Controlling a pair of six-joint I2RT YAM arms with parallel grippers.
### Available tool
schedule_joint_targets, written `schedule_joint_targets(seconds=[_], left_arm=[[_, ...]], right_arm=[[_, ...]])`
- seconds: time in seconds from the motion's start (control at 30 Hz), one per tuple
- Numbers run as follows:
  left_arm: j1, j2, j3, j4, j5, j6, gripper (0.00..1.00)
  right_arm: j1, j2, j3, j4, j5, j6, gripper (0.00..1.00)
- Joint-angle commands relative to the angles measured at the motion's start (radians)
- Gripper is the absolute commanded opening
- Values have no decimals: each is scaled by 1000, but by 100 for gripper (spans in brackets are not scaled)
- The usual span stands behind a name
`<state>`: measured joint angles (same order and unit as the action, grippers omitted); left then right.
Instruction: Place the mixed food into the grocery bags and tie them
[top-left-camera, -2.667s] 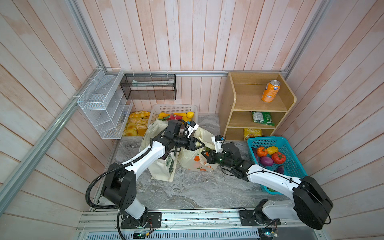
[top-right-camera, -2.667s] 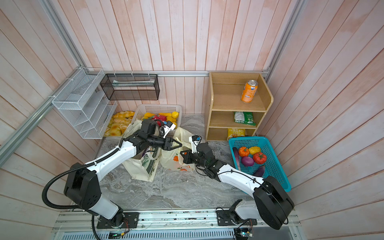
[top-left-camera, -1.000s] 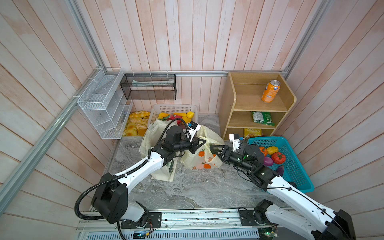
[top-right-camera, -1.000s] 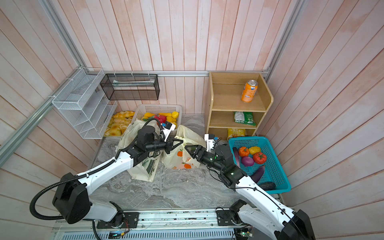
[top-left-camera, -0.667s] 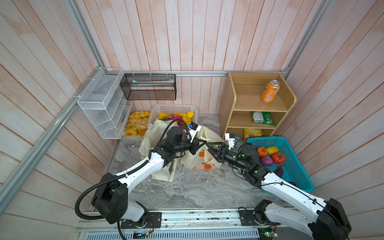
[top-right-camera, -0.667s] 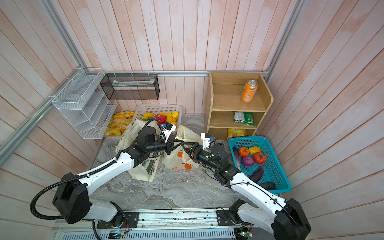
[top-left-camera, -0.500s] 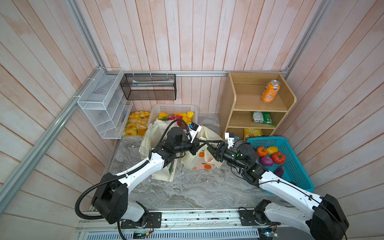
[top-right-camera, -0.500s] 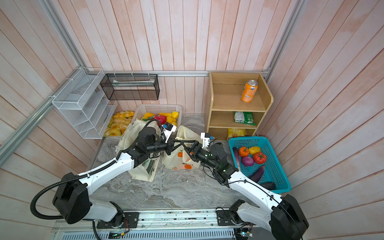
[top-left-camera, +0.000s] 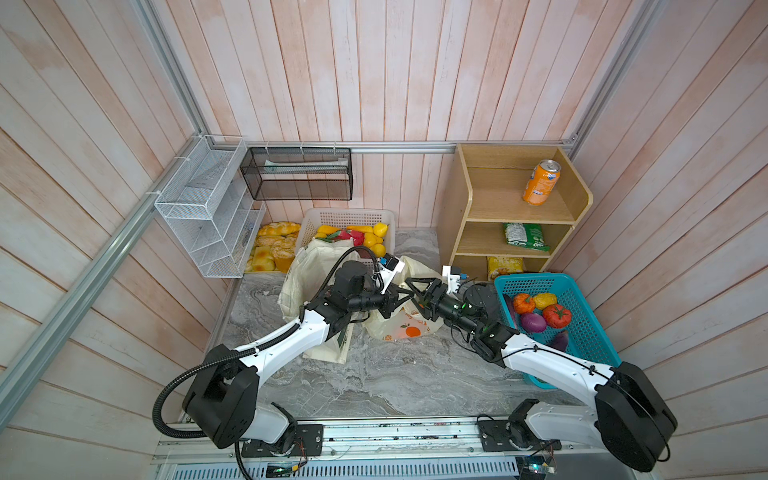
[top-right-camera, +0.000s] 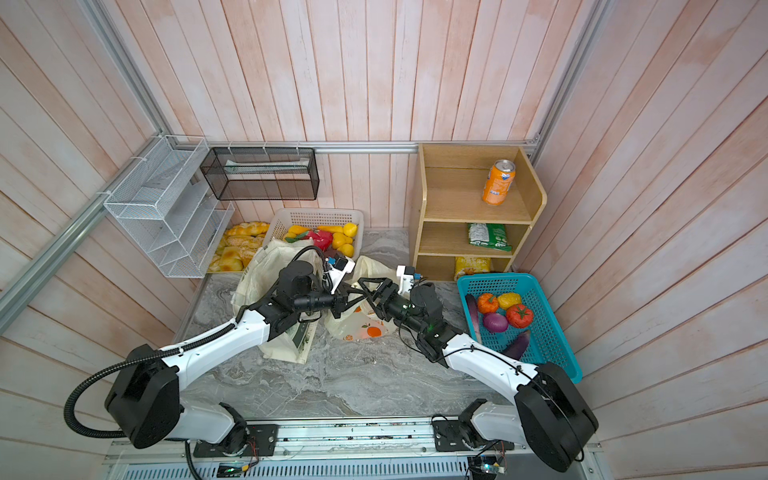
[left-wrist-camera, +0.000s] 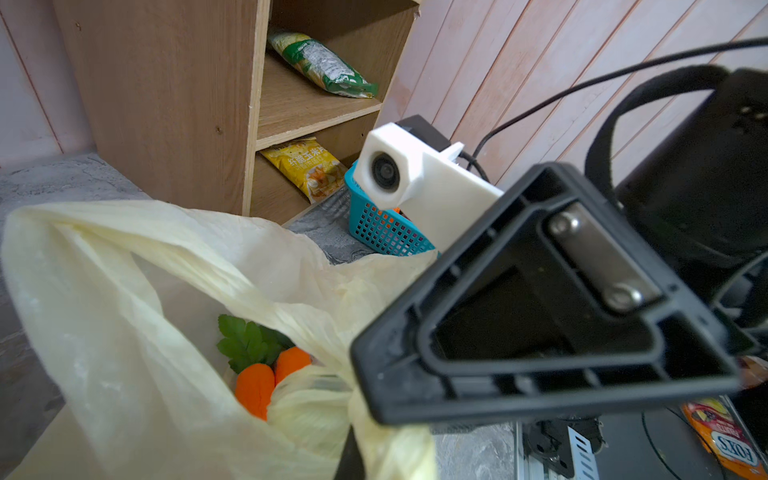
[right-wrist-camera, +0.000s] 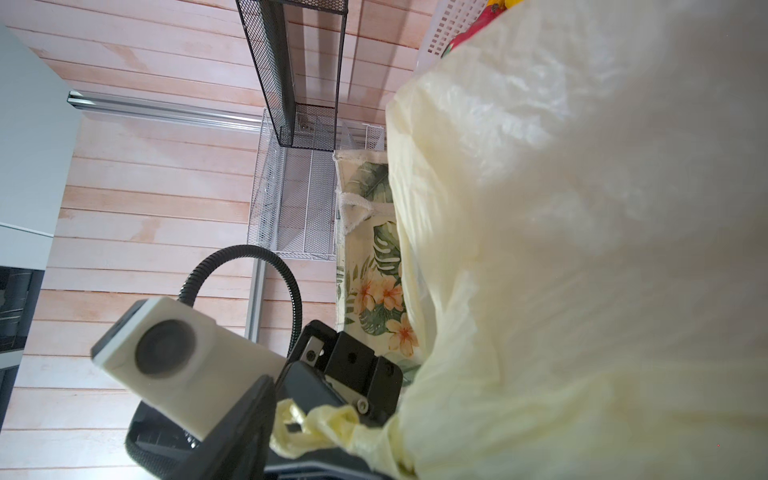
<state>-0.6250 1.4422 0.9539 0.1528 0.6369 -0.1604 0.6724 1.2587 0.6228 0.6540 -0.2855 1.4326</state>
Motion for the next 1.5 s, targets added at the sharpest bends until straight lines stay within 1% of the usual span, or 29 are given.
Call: schedule_joint_targets(seconds=[0.0,0.07,0.13,0.17,0.23,0.3,0.33,0.4,0.43,0.6,0.67,0.7,0.77,0.87,1.0,1.13,1.2,1.27,1.3,1.37,1.47], left_arm=[[-12,-20,-25,39,77,37,0],[-14,-17,-30,36,82,47,0],[-16,-19,-36,34,92,53,1],[-16,-20,-38,32,93,53,5],[-16,-30,-46,32,85,50,19],[-17,-49,-57,33,67,42,31],[-16,-64,-64,32,53,35,34],[-16,-95,-82,33,35,26,41],[-15,-118,-91,31,27,20,43],[-12,-230,-154,63,-51,-31,51],[4,-258,-173,93,-66,-61,53],[15,-266,-179,108,-98,-84,55],[38,-263,-170,114,-133,-114,56],[53,-222,-119,72,-205,-120,56],[53,-137,-47,27,-199,-110,56],[50,-59,-11,56,-199,-132,54],[45,-27,7,81,-192,-143,51],[40,9,32,93,-186,-150,46],[35,28,51,94,-182,-150,40],[31,67,85,97,-168,-151,26],[21,130,149,93,-146,-151,0]], right_arm=[[-8,23,35,73,3,15,65],[-11,33,35,86,-4,15,59],[-14,43,34,99,-15,11,42],[-15,45,32,102,-21,6,35],[-21,48,21,121,-38,-9,16],[-30,47,3,149,-61,-21,6],[-38,46,-4,162,-79,-62,3],[-59,40,-20,187,-128,-108,0],[-72,34,-33,197,-149,-134,0],[-141,2,-78,228,-261,-234,0],[-159,-9,-90,229,-296,-266,0],[-169,-17,-91,227,-315,-287,0],[-181,-32,-95,222,-349,-324,0],[-201,-64,-102,206,-401,-384,0],[-226,-114,-109,159,-461,-455,0],[-253,-138,-116,120,-529,-504,0],[-264,-138,-124,111,-556,-522,0],[-271,-137,-129,104,-583,-538,0],[-275,-135,-132,95,-597,-551,0],[-278,-132,-134,82,-618,-573,0],[-281,-124,-136,68,-652,-601,1]])
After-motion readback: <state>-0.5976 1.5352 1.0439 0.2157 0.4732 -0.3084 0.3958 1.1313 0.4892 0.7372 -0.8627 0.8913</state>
